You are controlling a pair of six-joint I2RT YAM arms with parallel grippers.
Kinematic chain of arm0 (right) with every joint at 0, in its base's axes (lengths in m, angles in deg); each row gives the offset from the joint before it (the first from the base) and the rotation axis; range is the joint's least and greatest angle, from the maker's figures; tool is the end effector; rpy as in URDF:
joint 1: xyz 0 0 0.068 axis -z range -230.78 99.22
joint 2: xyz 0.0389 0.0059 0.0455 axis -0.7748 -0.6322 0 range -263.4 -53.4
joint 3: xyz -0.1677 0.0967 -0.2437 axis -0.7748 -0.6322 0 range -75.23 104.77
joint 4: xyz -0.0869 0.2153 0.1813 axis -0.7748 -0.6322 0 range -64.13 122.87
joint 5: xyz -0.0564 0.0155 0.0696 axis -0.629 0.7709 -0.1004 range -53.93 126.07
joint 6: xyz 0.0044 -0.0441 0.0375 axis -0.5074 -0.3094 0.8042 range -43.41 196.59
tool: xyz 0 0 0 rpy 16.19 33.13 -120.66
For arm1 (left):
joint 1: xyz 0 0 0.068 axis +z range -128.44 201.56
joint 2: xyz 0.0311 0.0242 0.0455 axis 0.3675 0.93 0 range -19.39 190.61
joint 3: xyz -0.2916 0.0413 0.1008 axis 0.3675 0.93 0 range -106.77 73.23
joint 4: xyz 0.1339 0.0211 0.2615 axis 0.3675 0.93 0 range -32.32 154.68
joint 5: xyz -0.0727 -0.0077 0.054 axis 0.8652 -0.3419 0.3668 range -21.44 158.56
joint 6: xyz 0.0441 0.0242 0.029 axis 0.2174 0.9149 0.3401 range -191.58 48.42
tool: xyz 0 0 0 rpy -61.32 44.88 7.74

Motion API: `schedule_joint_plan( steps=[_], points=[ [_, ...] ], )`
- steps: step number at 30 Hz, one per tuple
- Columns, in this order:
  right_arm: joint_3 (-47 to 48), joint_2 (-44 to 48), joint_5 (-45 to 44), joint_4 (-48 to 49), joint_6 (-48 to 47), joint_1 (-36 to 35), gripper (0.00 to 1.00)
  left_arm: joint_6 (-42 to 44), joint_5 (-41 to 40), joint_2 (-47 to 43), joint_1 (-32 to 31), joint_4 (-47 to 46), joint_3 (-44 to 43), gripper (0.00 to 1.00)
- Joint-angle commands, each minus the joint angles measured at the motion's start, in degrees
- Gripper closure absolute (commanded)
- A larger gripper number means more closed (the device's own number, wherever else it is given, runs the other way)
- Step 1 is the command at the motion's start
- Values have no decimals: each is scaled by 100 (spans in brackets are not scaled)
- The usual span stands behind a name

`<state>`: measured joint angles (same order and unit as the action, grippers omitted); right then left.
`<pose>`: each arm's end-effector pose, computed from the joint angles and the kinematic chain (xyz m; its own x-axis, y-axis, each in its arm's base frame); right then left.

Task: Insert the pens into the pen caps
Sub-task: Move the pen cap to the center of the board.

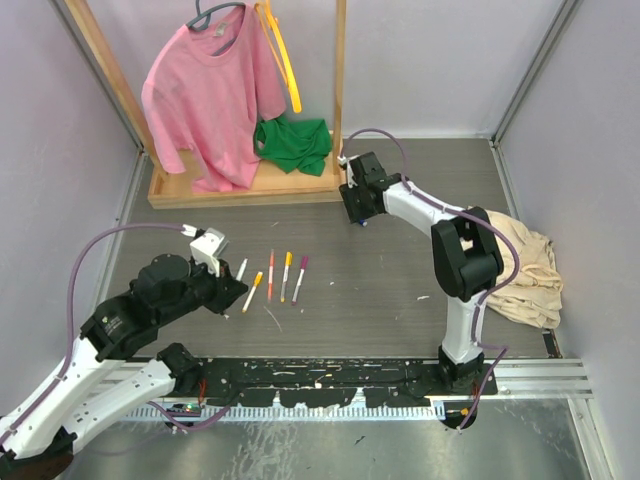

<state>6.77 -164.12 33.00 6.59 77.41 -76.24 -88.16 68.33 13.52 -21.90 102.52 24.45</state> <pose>0.4236 0.1991 0.2208 -0.7453 -0.3390 -0.5741 -0.3908 0.9198 -0.0358 0.0867 -0.0818 0.3567 -0.5326 0.1115 -0.8390 0.5565 0.7930 -0.2478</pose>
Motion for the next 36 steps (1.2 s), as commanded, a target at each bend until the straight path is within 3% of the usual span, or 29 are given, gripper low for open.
schedule_joint_plan(
  steps=[1, 18, 30, 36],
  points=[
    [547, -281, 464, -93, -517, 217, 55, 110, -138, -39, 20, 16, -173, 100],
    [1056, -993, 926, -486, -735, 438, 63, 120, -255, -65, 15, -19, -145, 100],
    [1112, -1080, 746, -709, -702, 429, 81, 124, -264, -65, 21, -28, -141, 100],
    [497, -250, 774, -265, -573, 335, 91, 133, -284, -106, 20, -37, -126, 100]
  ],
)
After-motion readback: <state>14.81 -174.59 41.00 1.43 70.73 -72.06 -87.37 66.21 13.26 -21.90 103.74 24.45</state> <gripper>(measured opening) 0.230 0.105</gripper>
